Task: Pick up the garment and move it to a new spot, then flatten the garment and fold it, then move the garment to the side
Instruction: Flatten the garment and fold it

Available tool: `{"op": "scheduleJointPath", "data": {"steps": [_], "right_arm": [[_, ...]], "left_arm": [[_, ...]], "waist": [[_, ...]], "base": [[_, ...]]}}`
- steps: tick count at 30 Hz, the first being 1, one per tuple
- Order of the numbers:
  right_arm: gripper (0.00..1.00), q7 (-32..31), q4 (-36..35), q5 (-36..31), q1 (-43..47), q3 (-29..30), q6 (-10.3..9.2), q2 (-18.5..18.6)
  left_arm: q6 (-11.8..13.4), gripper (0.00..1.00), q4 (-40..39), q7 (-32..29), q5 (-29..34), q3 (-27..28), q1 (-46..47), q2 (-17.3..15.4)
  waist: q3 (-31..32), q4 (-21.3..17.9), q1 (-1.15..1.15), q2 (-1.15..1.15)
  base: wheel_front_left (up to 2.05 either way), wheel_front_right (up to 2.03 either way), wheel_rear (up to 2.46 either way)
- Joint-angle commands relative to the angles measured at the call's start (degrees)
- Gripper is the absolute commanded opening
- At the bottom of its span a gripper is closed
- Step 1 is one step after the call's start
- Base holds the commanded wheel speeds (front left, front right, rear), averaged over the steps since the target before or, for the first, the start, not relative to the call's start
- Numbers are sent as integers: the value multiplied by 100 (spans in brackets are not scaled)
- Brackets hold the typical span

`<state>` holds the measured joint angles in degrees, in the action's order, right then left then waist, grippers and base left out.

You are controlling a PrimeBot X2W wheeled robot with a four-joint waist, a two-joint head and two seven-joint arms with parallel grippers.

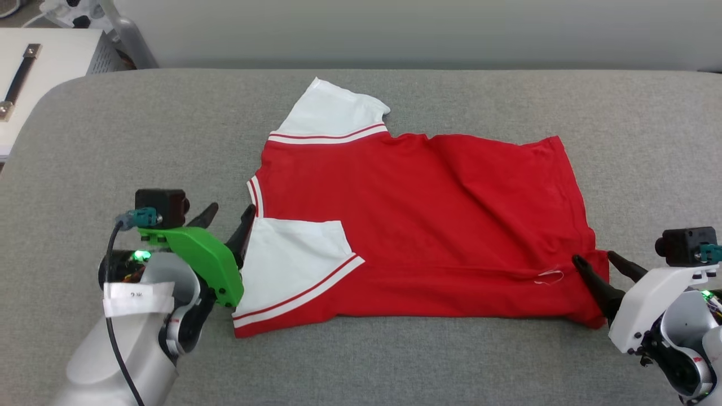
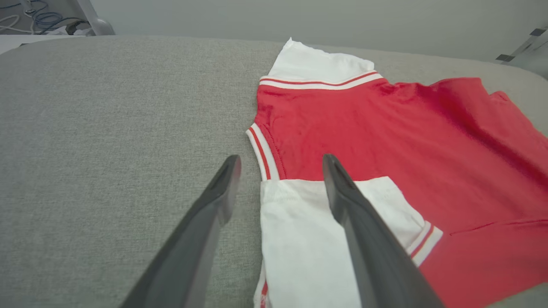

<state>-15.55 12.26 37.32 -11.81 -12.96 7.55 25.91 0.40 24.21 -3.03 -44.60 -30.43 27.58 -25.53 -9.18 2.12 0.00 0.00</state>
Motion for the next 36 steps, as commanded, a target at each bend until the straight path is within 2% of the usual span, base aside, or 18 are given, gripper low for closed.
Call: {"op": "scheduleJointPath", "data": {"steps": [1,4,9,14,17,22,29,36], "right_arm": [[100,-16,-115,-27,142,76,-6,-4],[100,-227,-342,-139,342,219,-6,-41],[100,-868,-870,-389,784,672,-6,-406],[100,-1827,-1496,-778,1206,1133,-6,-796],[100,-2406,-1927,-1017,1372,1367,-6,-1029],[100,-2841,-2457,-1291,1425,1599,-6,-1306],[100,-3064,-2783,-1429,1430,1644,-6,-1468],[100,-3041,-2869,-1450,1393,1665,-6,-1493]], "left_arm": [[109,100,-170,37,-99,56,-278,34],[317,100,-615,41,-335,208,-692,51],[781,100,-1401,-165,-461,212,-1461,-58],[1294,100,-2041,-676,-397,34,-1979,-279],[1506,100,-2212,-951,-287,-61,-2055,-444],[1635,100,-2290,-1260,-117,-218,-2000,-623],[1866,100,-1960,-1307,-103,-165,-1899,-539],[1851,100,-1553,-1183,-134,-115,-1811,-454]], "waist": [[241,79,0,0],[350,67,0,0],[460,50,0,0],[445,12,0,0],[382,-18,0,0],[244,-78,0,0],[-12,-168,0,0],[-259,-234,0,0]], "base": [[0,0,0],[0,0,0],[0,0,0],[0,0,0],[0,0,0],[0,0,0],[0,0,0],[0,0,0]]}}
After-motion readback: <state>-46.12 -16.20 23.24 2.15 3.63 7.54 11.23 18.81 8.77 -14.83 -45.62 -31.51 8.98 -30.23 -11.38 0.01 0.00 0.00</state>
